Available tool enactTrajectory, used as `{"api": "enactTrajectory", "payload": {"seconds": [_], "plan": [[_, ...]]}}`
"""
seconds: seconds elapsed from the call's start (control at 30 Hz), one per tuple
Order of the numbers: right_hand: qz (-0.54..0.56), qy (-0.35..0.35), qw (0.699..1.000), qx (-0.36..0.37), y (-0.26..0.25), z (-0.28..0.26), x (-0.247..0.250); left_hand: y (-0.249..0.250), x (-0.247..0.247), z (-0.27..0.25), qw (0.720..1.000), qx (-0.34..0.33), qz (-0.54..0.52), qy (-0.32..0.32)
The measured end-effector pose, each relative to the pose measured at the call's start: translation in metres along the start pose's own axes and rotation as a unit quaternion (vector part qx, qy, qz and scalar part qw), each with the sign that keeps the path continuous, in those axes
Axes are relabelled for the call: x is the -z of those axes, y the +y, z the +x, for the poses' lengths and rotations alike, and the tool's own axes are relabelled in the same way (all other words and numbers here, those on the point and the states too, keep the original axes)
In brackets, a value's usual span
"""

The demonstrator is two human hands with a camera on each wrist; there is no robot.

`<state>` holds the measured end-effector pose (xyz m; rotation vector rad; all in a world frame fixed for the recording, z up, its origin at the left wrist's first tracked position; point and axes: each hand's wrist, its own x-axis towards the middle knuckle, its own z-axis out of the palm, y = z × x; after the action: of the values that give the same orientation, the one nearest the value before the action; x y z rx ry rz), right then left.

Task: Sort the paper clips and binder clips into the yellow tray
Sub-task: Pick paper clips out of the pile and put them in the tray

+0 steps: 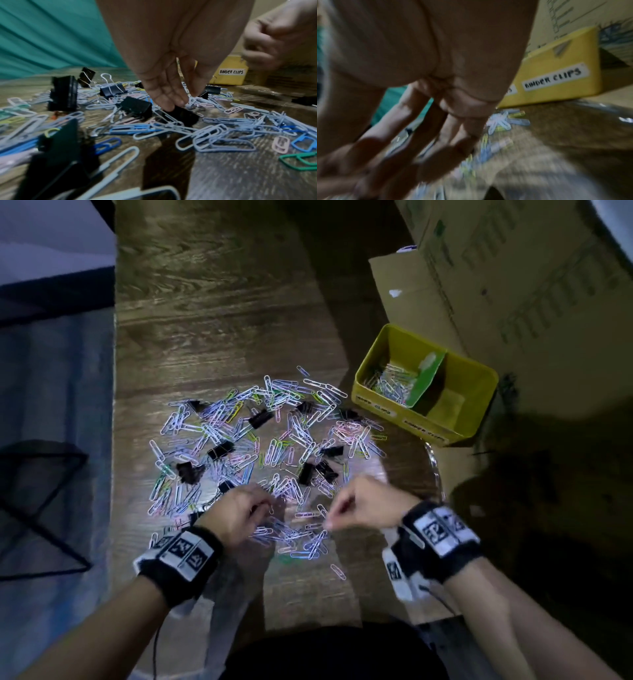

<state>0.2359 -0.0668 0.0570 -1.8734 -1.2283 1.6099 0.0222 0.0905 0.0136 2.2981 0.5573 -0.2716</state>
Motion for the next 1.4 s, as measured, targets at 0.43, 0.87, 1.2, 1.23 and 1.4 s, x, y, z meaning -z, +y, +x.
{"api": "enactTrajectory", "payload": {"seconds": [0.43,0.87,1.2,1.23,1.4], "plan": [[-0.085,0.028,0.994,-0.061,0.03,0.008,-0.085,0.028,-0.058,-0.051,0.99,0.045,0.123,0.048],[-0.246,0.163,0.953,-0.061,0.025,0.007,-0.123,0.057,-0.062,-0.032,0.974,0.091,0.206,-0.03],[-0.211,0.165,0.961,-0.063,0.029,0.01,-0.116,0.051,-0.049,-0.024,0.98,0.007,0.191,-0.057],[-0.197,0.159,0.965,-0.071,0.031,0.01,-0.114,0.049,-0.048,-0.024,0.982,0.01,0.18,-0.056],[-0.124,0.209,0.968,-0.065,0.034,0.001,-0.099,0.043,-0.038,-0.022,0.983,-0.004,0.18,-0.044]]}}
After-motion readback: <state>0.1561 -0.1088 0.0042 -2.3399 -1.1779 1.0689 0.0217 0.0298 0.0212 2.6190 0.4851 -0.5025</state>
